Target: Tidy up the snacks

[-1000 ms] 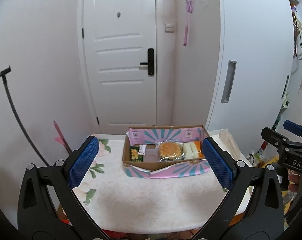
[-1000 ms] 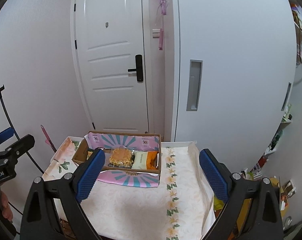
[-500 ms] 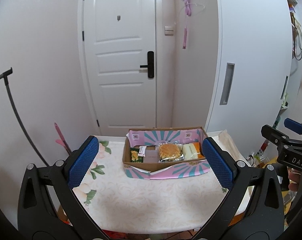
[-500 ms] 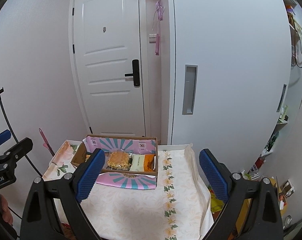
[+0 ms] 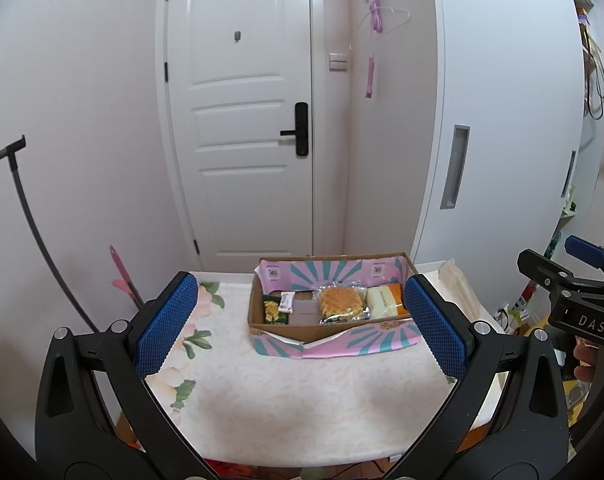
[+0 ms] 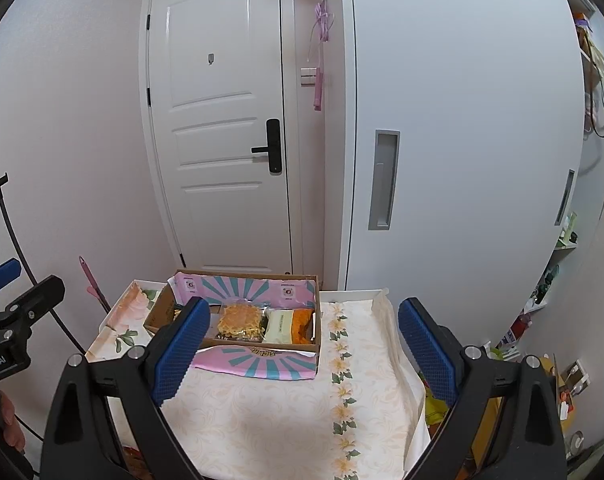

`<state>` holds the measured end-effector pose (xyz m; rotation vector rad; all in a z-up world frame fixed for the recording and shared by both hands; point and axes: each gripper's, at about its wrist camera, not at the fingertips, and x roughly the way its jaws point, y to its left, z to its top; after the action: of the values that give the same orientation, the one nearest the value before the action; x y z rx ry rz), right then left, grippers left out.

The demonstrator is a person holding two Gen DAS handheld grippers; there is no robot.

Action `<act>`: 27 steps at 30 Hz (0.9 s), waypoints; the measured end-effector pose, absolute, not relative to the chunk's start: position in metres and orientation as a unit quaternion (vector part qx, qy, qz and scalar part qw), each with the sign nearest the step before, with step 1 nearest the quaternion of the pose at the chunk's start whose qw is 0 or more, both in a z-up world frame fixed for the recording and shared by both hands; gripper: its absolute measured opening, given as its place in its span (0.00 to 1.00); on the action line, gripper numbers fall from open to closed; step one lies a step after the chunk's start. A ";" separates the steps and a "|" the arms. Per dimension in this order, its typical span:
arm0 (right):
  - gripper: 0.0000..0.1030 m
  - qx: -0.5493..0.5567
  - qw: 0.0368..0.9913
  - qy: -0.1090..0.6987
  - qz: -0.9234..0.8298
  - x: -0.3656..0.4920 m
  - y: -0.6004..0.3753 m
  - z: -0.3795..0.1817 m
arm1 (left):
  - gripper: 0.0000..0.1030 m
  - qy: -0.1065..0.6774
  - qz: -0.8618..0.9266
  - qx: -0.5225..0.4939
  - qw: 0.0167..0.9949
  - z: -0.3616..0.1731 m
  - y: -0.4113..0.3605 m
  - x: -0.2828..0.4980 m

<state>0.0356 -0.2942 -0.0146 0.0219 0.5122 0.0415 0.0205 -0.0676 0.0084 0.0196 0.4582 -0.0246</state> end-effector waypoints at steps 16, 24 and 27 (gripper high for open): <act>0.91 0.010 0.966 0.256 0.021 0.037 -0.292 -0.015 | 1.00 0.225 -0.011 -0.001 0.974 0.005 -0.058 0.019; 0.91 0.010 0.966 0.256 0.022 0.037 -0.292 -0.015 | 1.00 0.223 0.010 0.013 0.975 0.004 -0.059 0.021; 0.91 0.010 0.966 0.256 0.022 0.038 -0.293 -0.016 | 1.00 0.225 0.020 0.015 0.974 0.002 -0.059 0.023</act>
<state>0.0375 -0.2928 -0.0155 0.0195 0.5184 0.0443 0.0231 -0.0589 0.0018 0.0310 0.4549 0.0398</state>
